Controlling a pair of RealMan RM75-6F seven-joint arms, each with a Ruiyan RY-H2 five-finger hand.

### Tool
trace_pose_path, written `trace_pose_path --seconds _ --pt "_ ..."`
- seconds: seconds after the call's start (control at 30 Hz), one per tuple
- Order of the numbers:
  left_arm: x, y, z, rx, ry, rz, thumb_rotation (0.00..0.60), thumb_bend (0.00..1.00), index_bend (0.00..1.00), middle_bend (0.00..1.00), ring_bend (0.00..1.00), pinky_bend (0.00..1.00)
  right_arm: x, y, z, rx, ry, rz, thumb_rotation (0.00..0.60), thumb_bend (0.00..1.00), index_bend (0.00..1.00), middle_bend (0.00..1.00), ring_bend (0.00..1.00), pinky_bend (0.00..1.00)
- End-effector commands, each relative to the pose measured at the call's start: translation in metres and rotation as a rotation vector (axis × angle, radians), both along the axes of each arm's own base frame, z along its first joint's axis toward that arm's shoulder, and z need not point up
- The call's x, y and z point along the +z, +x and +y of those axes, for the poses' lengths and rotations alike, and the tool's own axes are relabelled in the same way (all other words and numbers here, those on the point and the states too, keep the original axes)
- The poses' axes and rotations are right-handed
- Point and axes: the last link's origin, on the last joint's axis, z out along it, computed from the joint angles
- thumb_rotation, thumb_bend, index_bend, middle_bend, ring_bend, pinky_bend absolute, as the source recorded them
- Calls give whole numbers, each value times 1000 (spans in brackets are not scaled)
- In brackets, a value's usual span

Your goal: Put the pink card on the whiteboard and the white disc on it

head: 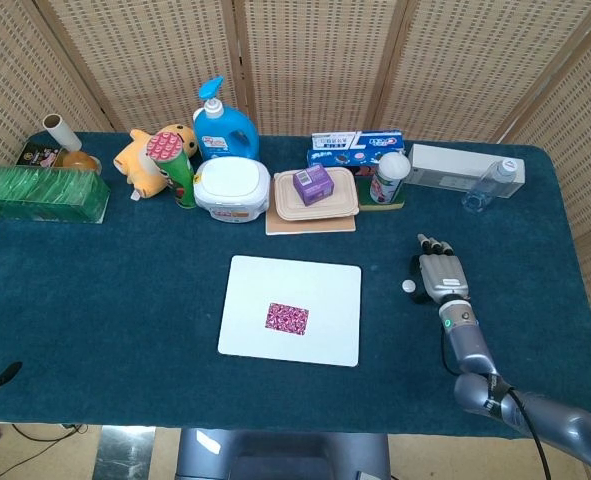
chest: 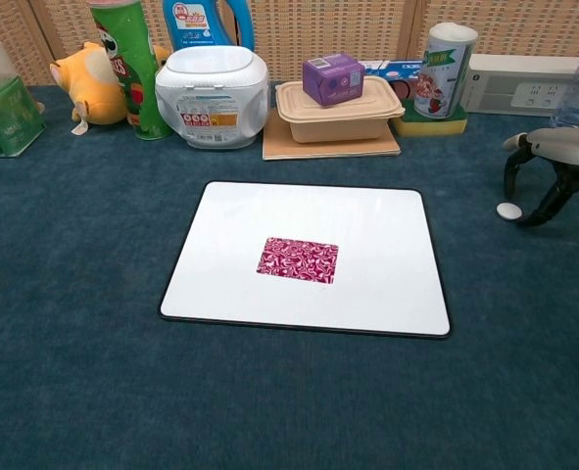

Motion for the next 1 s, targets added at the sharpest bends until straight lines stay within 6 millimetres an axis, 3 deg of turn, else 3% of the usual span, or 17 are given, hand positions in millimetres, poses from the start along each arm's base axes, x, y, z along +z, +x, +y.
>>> trace_pose_path --seconds 0.03,1.0 --pt "0 0 0 1 1 0 600 72 0 0 0 0 -1 0 0 -3 5 -3 583 305 418 26 0 27" --pt "0 0 1 4 0 -1 600 73 0 0 0 0 -4 5 0 -4 -3 -36 600 356 533 58 0 40"
